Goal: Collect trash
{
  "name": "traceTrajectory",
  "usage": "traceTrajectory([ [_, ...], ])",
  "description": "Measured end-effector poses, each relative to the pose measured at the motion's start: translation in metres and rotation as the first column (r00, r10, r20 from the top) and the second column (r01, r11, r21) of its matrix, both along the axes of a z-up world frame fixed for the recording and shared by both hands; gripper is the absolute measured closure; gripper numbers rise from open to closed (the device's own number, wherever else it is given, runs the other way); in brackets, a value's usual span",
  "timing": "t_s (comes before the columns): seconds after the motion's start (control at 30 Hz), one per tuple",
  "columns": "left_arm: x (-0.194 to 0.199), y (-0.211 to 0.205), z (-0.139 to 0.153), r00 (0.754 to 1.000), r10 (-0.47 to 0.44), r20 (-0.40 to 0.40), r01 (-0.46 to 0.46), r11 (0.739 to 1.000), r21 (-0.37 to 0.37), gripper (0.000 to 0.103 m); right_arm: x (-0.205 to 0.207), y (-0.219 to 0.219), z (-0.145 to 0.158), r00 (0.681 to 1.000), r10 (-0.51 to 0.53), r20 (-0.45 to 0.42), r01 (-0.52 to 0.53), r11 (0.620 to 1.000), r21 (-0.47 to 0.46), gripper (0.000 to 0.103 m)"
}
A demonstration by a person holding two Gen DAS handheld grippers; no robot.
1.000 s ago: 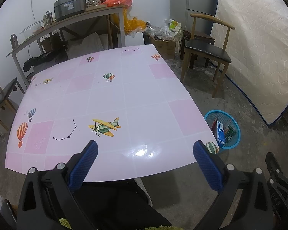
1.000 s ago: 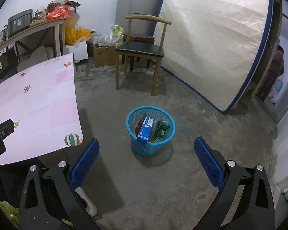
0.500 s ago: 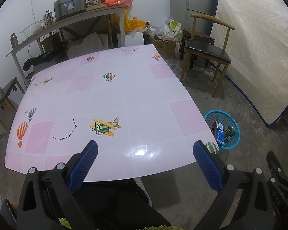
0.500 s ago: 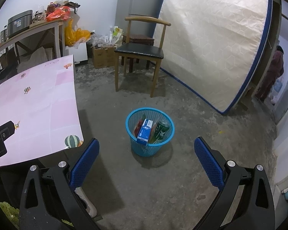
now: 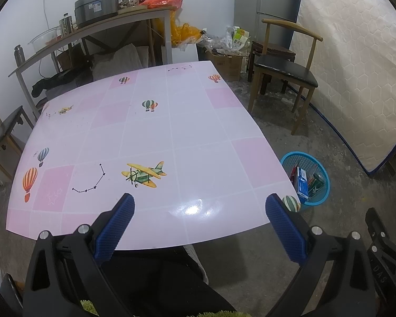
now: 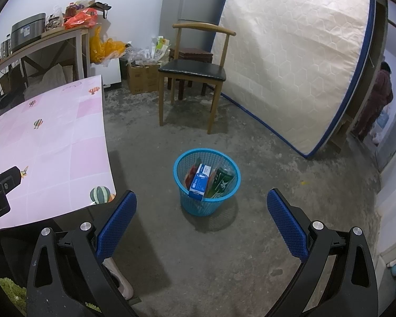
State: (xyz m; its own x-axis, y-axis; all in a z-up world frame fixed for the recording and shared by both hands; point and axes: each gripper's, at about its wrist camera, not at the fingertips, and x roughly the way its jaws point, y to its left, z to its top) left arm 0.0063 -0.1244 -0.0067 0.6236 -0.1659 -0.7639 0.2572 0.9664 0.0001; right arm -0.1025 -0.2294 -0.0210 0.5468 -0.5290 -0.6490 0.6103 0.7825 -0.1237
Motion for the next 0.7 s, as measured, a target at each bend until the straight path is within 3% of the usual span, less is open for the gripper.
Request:
traceTrajectory([
  [0.7,-0.0004,-0.0006,-0.0003,1.000,0.004,-0.005,-0.004,1.000,-0.003,0.006,0.0016,0.0005,0.0006,1.000,0.004,-0.003,-0.004,1.000,0.000,0.008],
])
